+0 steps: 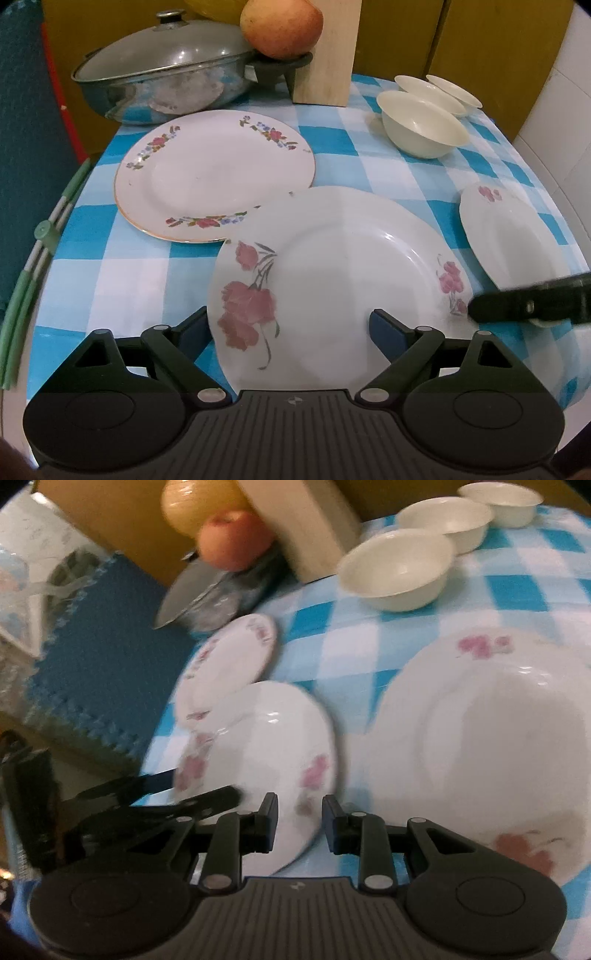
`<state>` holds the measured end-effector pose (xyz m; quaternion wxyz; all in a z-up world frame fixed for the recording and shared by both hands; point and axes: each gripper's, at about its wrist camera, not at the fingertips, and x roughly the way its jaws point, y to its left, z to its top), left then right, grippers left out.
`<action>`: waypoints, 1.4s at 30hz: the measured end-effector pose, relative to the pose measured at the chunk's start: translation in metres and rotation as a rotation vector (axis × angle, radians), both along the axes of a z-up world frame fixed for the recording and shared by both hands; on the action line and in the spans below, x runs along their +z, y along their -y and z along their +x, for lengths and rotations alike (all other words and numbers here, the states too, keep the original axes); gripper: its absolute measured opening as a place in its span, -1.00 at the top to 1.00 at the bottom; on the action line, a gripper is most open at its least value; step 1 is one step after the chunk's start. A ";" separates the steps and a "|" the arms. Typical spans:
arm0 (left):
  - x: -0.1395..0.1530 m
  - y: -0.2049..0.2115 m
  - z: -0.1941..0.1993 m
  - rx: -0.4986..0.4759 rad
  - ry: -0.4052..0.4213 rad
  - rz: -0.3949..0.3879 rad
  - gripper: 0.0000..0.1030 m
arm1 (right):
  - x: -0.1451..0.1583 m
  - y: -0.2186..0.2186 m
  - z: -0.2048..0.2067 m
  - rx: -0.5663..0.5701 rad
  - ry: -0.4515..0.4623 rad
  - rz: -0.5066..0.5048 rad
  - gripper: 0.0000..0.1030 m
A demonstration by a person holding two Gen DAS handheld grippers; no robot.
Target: Organize plates and bowls
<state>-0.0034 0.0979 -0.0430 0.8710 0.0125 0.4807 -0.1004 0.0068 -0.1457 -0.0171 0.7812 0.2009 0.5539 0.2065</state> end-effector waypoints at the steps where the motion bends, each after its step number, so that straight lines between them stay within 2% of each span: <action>1: 0.000 -0.001 0.000 -0.002 -0.001 -0.001 -0.77 | -0.001 0.001 0.000 0.004 -0.011 -0.008 0.55; 4: 0.001 -0.004 0.000 -0.002 -0.003 -0.012 -0.76 | -0.008 -0.004 0.000 0.028 -0.036 -0.037 0.55; 11: -0.002 -0.001 0.003 -0.021 0.000 0.011 -0.86 | -0.015 -0.009 0.009 -0.006 -0.015 0.003 0.55; 21: -0.002 -0.002 0.005 -0.021 0.001 0.007 -0.86 | -0.014 -0.010 0.007 -0.001 0.011 0.001 0.54; 24: 0.000 -0.003 0.001 -0.021 0.011 0.000 -0.75 | -0.010 -0.014 0.003 0.024 0.060 -0.052 0.53; 26: 0.001 -0.004 -0.003 -0.018 0.012 -0.010 -0.64 | -0.009 -0.013 0.002 0.018 0.062 -0.058 0.53; 31: 0.004 -0.008 -0.012 -0.005 -0.003 -0.048 -0.62 | 0.002 -0.011 -0.004 0.043 0.095 -0.054 0.53; 34: 0.003 -0.008 -0.019 -0.012 0.007 -0.040 -0.62 | -0.007 -0.015 -0.003 0.068 0.041 -0.075 0.54; 37: 0.003 -0.007 -0.020 -0.017 0.009 -0.025 -0.63 | -0.010 -0.010 -0.001 0.055 0.018 -0.045 0.54; 39: 0.002 -0.008 -0.016 -0.011 0.014 -0.003 -0.64 | -0.012 -0.009 0.000 0.048 0.019 -0.034 0.54; 40: 0.002 -0.009 -0.014 -0.004 0.023 0.018 -0.72 | -0.012 -0.009 0.000 0.046 0.026 -0.036 0.54; 42: 0.000 -0.011 -0.011 0.004 0.021 0.010 -0.75 | -0.012 -0.011 -0.002 0.041 0.038 -0.041 0.53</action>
